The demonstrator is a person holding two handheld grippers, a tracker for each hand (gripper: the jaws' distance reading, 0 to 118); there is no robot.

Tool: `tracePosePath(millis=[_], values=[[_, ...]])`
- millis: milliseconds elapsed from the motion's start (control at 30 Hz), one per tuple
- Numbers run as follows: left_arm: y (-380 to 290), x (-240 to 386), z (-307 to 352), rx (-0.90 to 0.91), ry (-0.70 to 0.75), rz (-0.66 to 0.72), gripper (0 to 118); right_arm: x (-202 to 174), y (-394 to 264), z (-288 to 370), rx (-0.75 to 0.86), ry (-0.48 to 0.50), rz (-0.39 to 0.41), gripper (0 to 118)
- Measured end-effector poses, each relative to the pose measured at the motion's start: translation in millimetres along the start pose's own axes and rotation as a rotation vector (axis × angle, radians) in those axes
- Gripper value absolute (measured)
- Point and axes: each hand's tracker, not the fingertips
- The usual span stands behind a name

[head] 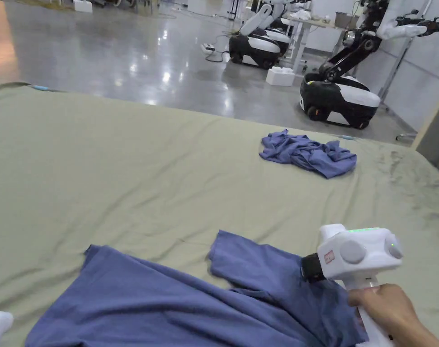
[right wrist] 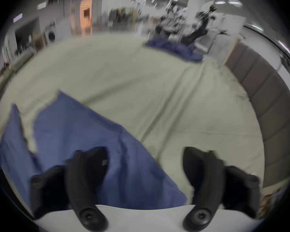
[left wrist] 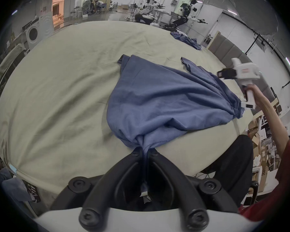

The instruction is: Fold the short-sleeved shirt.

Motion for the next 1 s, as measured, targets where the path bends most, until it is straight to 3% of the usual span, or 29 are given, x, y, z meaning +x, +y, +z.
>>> tracePosePath(millis=[33,67,100,133,200,333,467,600,733,1000], values=[[-0.4,1.7,0.8,0.000,0.006,-0.003,3,-1.0,-3.3,-8.3,-0.060,0.111,-0.056,40],[0.0,-1.8,1.9,0.008,-0.002,-0.002,3,-2.3,-6.3,1.4,0.009,0.061,-0.105,16],[1.5,-4.5,5.6,0.019,-0.031,0.020,3,5.0,-4.7,14.4,0.064,0.076,-0.133,5],[3.3,-7.2,10.3,0.038,-0.058,0.050,3,13.6,-4.7,22.1,0.071,0.089,-0.148,5],[9.5,-14.8,22.1,0.084,-0.085,0.059,3,30.6,-17.1,53.2,0.179,0.188,-0.250,5],[31.0,-26.2,52.3,0.166,-0.158,0.090,3,43.8,-35.1,126.8,0.319,0.238,-0.315,5],[58.5,-33.5,85.9,0.259,-0.093,0.050,3,59.5,-35.2,189.5,0.427,0.222,-0.332,5],[84.2,-57.1,115.3,0.325,-0.119,0.127,3,74.1,-27.1,236.4,0.514,0.149,-0.331,5],[107.5,-74.3,144.5,0.381,-0.074,0.133,3,80.8,-24.3,276.6,0.590,0.157,-0.429,5],[158.2,-116.4,176.2,0.463,-0.053,0.225,3,90.6,13.2,313.6,0.688,0.111,-0.517,5]])
